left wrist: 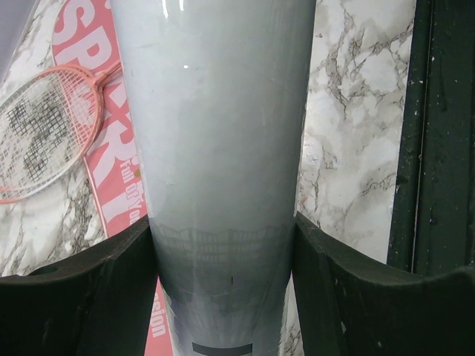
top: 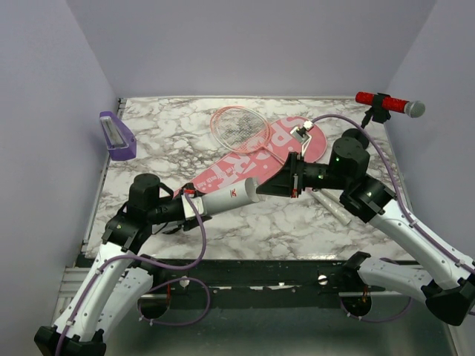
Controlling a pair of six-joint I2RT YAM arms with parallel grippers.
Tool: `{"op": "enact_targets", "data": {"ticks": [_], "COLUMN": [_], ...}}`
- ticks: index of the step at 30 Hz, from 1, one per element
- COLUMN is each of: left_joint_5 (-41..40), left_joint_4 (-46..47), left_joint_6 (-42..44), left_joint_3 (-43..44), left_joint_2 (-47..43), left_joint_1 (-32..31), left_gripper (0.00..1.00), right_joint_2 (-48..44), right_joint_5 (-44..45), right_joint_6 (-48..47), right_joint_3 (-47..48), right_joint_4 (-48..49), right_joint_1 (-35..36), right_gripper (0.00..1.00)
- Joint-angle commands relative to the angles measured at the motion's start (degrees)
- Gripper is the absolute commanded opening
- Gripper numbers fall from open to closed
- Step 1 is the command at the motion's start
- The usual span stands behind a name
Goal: Pack up the badminton gear
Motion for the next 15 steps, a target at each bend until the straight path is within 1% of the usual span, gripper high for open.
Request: {"op": "enact_targets", "data": {"ticks": [1,15], "left_joint_5": [2.3,2.1], "left_joint_4": [2.8,4.3], "left_joint_6": [-0.8,-1.9], "left_joint_3": [2.2,2.3], "left_joint_2": [0.0,0.5], "left_joint_1": [-0.3,-0.8], "left_gripper": [0.34,0.34], "right_joint_2": [0.0,1.1], "right_joint_5": [-1.1,-0.8], "right_joint_6": [0.8,2.5], "right_joint_3": [-1.1,-3.3], "right_joint_4": [2.2,6.4], "right_joint_1": [0.0,0.5], "right_gripper": [0.00,0.00]}}
